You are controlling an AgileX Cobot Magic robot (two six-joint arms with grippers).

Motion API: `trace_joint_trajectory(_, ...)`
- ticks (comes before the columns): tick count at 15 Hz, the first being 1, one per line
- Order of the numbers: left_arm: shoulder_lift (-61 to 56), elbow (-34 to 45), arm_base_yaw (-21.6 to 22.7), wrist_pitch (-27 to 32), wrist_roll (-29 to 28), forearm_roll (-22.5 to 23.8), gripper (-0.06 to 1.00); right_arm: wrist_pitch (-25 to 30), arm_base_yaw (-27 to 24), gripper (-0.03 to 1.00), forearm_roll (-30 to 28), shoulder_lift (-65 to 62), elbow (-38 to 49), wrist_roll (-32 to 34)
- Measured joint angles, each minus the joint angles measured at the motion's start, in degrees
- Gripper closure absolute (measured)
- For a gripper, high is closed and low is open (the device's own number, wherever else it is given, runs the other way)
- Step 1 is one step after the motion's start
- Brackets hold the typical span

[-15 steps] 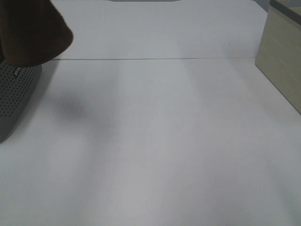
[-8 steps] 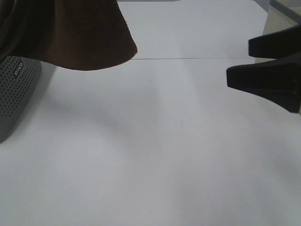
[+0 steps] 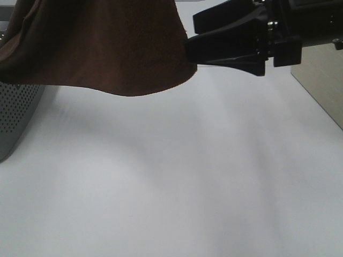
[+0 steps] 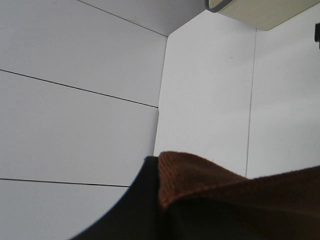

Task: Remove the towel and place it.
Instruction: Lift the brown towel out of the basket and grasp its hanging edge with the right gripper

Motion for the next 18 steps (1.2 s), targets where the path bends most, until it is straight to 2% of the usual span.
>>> trace_joint_trajectory(2, 0.0, 0.0, 0.0, -0.11, -0.06, 0.0, 0.94, 0.46, 4.13, 0.15, -5.39, 0.17, -2.64, 2.69)
trace_joint_trajectory(4, 0.0, 0.0, 0.0, -0.11, -0.06, 0.0, 0.94, 0.34, 5.96, 0.15, -6.02, 0.17, -3.21, 2.81)
trace_joint_trajectory(5, 0.0, 0.0, 0.0, -0.57, -0.23, -0.06, 0.94, -4.13, 7.96, 0.15, -6.07, 0.52, -3.21, 2.81)
trace_joint_trajectory(7, 0.0, 0.0, 0.0, -0.92, -0.23, -0.63, 0.94, -7.51, 8.31, 0.15, -5.96, 1.83, -3.21, 2.86)
trace_joint_trajectory(11, 1.2, 0.0, 0.0, -1.03, -0.29, -0.8, 0.94, -4.76, 11.57, 0.19, -5.73, 2.86, -3.21, 2.86)
trace_joint_trajectory(14, 3.15, 0.0, 0.0, -1.09, -0.29, -0.29, 0.94, -4.7, 12.09, 0.38, -5.84, 2.86, -3.72, 3.44)
trace_joint_trajectory(18, 3.21, 0.0, 0.0, -1.09, -0.29, 0.06, 0.94, -9.17, 12.09, 0.78, -6.76, 2.86, -3.72, 3.9)
